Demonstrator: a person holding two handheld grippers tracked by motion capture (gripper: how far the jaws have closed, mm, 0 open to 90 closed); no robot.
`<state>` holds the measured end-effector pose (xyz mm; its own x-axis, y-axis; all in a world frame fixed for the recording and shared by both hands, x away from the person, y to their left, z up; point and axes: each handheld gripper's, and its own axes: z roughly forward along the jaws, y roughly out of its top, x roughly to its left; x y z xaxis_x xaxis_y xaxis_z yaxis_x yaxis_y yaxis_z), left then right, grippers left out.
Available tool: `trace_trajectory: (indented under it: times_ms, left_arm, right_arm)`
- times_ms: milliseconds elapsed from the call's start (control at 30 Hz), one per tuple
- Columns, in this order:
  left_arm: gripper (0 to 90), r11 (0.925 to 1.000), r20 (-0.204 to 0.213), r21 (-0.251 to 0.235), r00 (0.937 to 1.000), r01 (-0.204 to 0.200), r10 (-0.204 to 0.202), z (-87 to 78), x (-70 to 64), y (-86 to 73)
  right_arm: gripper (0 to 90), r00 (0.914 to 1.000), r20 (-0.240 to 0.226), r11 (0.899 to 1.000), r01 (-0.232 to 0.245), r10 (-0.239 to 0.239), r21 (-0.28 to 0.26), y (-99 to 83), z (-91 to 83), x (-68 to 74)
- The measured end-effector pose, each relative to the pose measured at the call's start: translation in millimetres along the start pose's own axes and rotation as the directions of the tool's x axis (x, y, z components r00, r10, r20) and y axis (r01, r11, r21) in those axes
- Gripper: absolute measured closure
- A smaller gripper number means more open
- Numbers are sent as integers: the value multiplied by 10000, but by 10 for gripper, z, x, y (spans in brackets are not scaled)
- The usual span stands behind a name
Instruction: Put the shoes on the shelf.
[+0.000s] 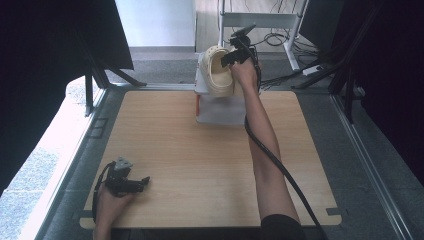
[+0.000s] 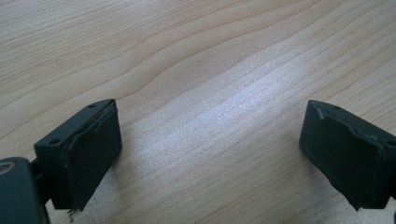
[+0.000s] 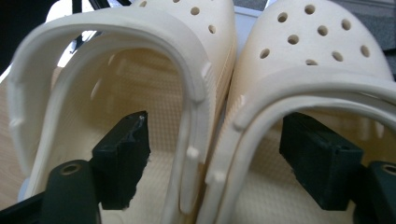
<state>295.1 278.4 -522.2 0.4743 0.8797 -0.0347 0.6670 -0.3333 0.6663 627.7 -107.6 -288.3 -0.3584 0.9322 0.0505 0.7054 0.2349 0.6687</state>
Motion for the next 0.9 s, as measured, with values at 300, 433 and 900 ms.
trace_trajectory:
  times_ms: [300, 433, 900]
  left_arm:
    - [56, 10000, -49, -52, 10000, 16, -16, 5, -3, -1]
    - [56, 10000, -53, -59, 10000, 25, -26, 5, -4, -1]
    - [56, 10000, -60, -61, 10000, 41, -41, 6, -5, -1]
  right_arm:
    - [142, 9960, -328, 9965, 821, -825, -143, -96, -190, 19]
    - [134, 9927, -619, 9946, 1020, -1031, -210, -150, -272, 32]
    - [69, 9742, -1068, 9795, 1939, -1989, -548, -378, -394, 17]
